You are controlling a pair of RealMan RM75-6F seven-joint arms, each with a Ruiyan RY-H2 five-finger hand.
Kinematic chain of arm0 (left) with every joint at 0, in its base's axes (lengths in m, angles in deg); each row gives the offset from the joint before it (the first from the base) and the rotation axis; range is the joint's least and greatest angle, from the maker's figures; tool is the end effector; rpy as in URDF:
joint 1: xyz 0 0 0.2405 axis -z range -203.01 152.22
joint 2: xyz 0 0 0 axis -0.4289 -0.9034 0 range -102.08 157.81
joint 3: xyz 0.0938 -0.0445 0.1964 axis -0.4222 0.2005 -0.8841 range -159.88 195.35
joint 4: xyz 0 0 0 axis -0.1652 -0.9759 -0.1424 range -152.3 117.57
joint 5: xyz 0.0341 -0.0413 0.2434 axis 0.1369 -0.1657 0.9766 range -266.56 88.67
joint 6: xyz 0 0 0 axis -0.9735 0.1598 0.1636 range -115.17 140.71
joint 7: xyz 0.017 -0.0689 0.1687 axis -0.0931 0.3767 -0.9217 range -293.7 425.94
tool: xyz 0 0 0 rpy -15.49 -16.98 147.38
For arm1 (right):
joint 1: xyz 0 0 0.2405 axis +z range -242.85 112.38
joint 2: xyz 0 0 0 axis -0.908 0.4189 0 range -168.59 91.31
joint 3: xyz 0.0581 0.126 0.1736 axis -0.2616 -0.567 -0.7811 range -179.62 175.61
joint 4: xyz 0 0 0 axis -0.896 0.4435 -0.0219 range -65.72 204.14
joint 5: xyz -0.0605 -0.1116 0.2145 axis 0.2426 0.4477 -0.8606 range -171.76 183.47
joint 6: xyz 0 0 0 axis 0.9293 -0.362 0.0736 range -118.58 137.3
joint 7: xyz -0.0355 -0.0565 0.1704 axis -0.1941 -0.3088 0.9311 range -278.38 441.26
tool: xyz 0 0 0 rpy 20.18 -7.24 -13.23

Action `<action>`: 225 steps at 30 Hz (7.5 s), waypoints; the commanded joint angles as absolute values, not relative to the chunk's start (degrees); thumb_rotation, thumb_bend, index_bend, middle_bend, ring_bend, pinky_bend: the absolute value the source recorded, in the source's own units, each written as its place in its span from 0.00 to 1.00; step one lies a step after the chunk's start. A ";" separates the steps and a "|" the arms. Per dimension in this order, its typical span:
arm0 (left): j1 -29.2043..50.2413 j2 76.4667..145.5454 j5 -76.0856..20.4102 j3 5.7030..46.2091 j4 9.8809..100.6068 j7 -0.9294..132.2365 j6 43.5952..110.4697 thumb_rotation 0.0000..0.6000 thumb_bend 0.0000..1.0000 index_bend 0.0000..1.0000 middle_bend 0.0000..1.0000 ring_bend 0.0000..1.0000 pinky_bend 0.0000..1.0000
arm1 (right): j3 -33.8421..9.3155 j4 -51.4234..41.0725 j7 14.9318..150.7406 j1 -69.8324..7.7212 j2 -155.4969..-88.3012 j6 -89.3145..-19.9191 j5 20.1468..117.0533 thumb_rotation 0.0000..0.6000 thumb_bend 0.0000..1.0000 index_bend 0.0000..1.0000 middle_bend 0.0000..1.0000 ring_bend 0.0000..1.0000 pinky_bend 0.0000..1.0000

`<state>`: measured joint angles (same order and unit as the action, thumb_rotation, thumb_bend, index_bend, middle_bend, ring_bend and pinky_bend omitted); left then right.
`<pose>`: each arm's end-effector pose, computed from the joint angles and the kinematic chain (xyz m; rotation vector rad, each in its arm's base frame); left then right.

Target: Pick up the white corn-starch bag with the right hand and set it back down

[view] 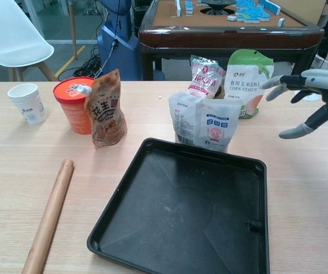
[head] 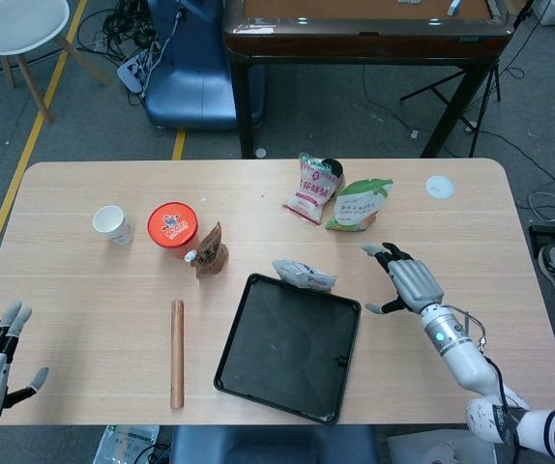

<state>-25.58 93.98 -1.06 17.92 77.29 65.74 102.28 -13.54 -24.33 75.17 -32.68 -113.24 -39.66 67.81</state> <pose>-0.2924 0.1828 0.0964 -1.3223 -0.9729 -0.9262 -0.1866 -0.3492 -0.0178 1.6936 -1.2926 0.8774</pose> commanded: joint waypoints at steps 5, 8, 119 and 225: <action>-25.55 93.76 -1.49 18.10 77.23 65.74 102.03 1.00 0.25 0.00 0.00 0.09 0.06 | -14.58 -17.89 73.90 -27.80 -120.09 -36.02 63.69 1.00 0.12 0.07 0.18 0.05 0.14; -25.66 93.69 -1.76 18.22 77.11 65.93 102.10 1.00 0.25 0.00 0.00 0.09 0.06 | -14.87 -15.70 74.06 -26.38 -122.30 -35.24 62.91 1.00 0.12 0.07 0.18 0.05 0.14; -26.09 92.97 -1.93 18.71 76.92 65.66 102.49 1.00 0.25 0.00 0.00 0.08 0.06 | -2.73 -21.32 52.50 -14.28 -101.28 -35.68 104.32 1.00 0.80 0.90 0.78 0.70 0.69; -25.59 94.25 -3.95 19.03 77.47 63.83 100.26 1.00 0.25 0.00 0.00 0.08 0.06 | -5.10 17.24 100.25 -27.93 -135.96 -61.24 92.49 1.00 0.78 0.95 0.81 0.72 0.70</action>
<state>-25.59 94.26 -3.95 19.03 77.48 63.82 100.26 -3.20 13.29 93.30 -26.21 -131.75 -59.31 93.70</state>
